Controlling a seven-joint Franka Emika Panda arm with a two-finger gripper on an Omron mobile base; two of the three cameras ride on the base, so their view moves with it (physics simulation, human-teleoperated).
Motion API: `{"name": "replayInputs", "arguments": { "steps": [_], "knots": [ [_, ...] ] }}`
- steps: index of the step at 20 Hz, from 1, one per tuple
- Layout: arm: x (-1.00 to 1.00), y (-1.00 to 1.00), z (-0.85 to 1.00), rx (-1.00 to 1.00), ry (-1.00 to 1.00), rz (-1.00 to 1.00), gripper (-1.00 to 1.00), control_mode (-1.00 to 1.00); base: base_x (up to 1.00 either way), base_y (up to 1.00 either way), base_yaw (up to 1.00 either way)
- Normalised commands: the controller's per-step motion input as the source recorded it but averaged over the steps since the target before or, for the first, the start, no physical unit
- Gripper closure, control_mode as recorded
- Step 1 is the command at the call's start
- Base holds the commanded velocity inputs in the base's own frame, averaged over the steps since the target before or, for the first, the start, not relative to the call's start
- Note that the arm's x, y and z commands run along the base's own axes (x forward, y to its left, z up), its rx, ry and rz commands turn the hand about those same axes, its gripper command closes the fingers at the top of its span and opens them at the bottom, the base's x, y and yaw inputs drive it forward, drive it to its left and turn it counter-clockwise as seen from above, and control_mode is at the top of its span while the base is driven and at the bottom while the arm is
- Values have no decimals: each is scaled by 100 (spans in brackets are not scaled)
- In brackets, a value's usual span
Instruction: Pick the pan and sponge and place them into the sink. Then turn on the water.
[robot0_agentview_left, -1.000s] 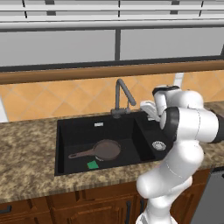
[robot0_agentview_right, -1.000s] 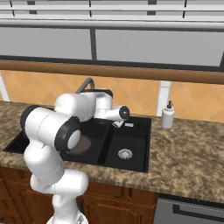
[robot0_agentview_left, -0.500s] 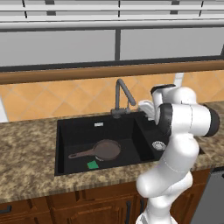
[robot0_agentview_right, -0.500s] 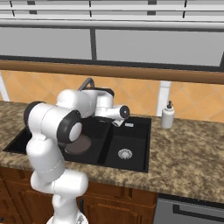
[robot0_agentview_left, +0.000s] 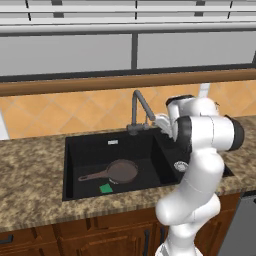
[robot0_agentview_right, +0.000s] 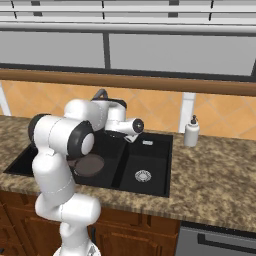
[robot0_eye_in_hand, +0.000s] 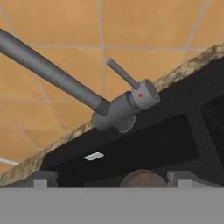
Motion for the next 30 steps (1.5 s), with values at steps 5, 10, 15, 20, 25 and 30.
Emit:
{"name": "replayInputs", "arguments": {
  "steps": [5,10,15,20,25,30],
  "knots": [
    [35,12,-12,0,0,0,-100,-100,0,0,0],
    [38,3,-19,0,0,0,-100,-100,0,0,0],
    [39,0,-22,0,0,0,-100,-100,0,0,0],
    [37,1,-21,0,0,0,-100,-100,0,0,0],
    [36,0,-18,2,0,0,-100,-100,0,0,0],
    [37,0,-11,3,0,0,-100,-100,0,0,0]
  ]
}}
